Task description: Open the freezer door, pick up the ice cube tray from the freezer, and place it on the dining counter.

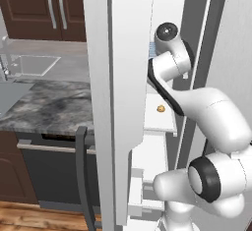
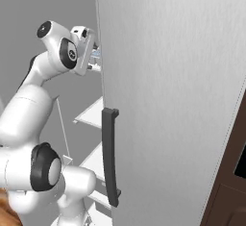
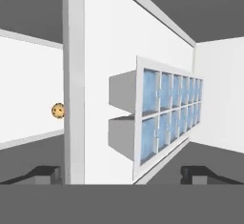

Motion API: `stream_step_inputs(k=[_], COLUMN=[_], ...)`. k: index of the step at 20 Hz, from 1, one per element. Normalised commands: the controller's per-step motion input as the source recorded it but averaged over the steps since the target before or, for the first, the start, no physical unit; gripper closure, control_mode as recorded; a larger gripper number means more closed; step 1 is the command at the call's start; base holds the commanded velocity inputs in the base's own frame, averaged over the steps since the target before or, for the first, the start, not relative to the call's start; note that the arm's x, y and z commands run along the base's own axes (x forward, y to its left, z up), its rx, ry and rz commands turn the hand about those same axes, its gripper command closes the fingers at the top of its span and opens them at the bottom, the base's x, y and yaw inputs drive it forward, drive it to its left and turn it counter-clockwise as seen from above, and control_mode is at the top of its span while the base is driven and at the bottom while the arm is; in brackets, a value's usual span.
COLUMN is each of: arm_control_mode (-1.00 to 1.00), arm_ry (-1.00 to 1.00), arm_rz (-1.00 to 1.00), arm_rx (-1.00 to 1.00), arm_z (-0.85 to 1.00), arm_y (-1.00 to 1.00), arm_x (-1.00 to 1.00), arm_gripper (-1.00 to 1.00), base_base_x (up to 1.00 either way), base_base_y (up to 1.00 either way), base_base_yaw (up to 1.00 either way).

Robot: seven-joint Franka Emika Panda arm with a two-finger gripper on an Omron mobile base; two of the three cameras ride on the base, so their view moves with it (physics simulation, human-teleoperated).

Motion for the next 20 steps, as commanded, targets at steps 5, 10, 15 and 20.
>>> stream_step_inputs(k=[5,10,15,20], arm_control_mode=[-1.0,-1.0,-1.0,-1.0], arm_ry=[0.0,0.0,0.0,0.0], arm_rz=[0.0,0.0,0.0,0.0], arm_rx=[0.0,0.0,0.0,0.0], arm_z=[-0.12,-0.04,0.0,0.0], arm_y=[-0.02,0.0,0.0,0.0], arm_x=[0.46,0.43,0.39,0.21], arm_gripper=[-1.0,-1.0,-1.0,-1.0], base_base_x=[0.0,0.0,0.0,0.0], base_base_y=[0.0,0.0,0.0,0.0], base_base_yaw=[0.0,0.0,0.0,0.0])
